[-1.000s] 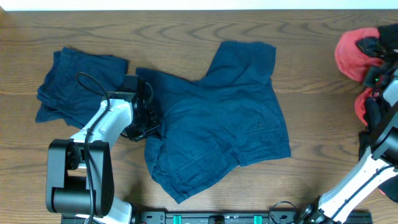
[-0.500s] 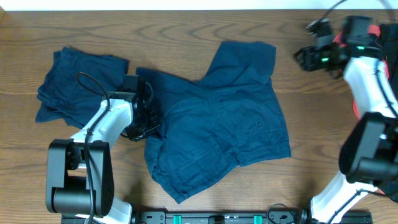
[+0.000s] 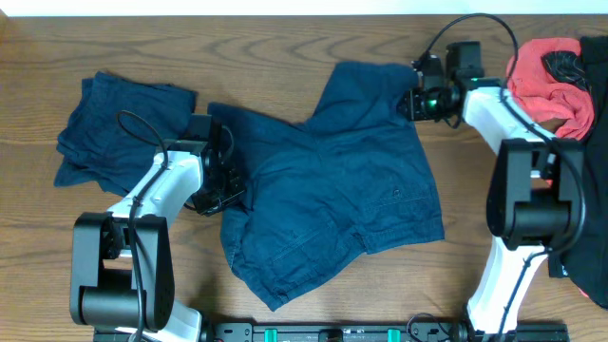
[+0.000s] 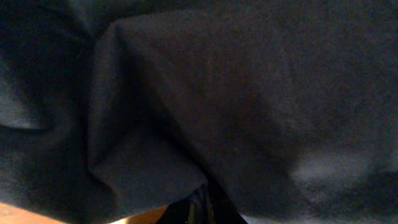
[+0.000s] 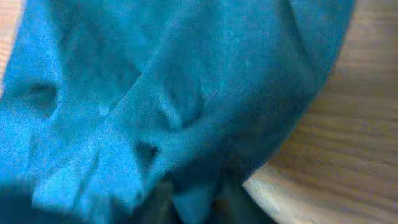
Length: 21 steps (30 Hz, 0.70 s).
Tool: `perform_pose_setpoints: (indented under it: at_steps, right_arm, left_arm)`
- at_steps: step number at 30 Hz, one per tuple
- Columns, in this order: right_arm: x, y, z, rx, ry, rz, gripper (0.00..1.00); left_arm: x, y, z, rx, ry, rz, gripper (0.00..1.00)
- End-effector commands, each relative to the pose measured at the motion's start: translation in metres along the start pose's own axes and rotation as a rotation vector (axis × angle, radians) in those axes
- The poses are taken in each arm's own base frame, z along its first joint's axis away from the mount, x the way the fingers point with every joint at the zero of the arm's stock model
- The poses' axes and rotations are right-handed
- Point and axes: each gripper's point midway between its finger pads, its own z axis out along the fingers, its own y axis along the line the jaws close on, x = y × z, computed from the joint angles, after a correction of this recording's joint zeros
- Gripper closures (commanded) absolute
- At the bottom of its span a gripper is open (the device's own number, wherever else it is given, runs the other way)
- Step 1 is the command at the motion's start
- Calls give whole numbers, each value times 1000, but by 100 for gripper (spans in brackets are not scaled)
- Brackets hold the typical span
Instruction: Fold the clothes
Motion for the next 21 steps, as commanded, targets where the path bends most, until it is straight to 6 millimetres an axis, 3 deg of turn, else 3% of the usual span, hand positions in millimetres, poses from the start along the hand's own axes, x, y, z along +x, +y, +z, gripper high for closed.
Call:
perform_pose_setpoints:
  at_steps: [1,3,6,9,11,14,15,18,19,21]
  right_arm:
    - [-5,-3,15,27,-30,85,94]
    - [-35,-1,12,19,-147,39,99]
    - [-87,11,-4,-12,-335,-39,99]
    - [-136,45,-27,-88,-500,-133,98]
    - [-158,65,-41,-109,-560,-179,98]
    - [-175,84,-52,-102,-595,-240,93]
    - [-175,84,-53,-88,-586,-233,85]
    - [-166,65,-55,-9,-498,-168,28]
    - [-160,55,-56,20,-462,-143,15]
    - [-143,39,-62,58,-381,-93,11]
  left_arm:
    - [0,0,1,-1,3,14,94]
    - [0,0,1,-1,3,14,94]
    - [0,0,1,-1,3,7,94]
    - [-1,-1,1,2,-1,-50,94]
    - [-4,-3,1,11,-14,-89,94]
    - [-9,-12,0,57,-27,-107,94]
    - [-10,-15,0,73,-28,-104,94]
    - [-10,-19,0,91,-23,-103,93]
    - [-10,-18,0,90,-23,-102,93]
    - [-9,-18,0,89,-21,-103,92]
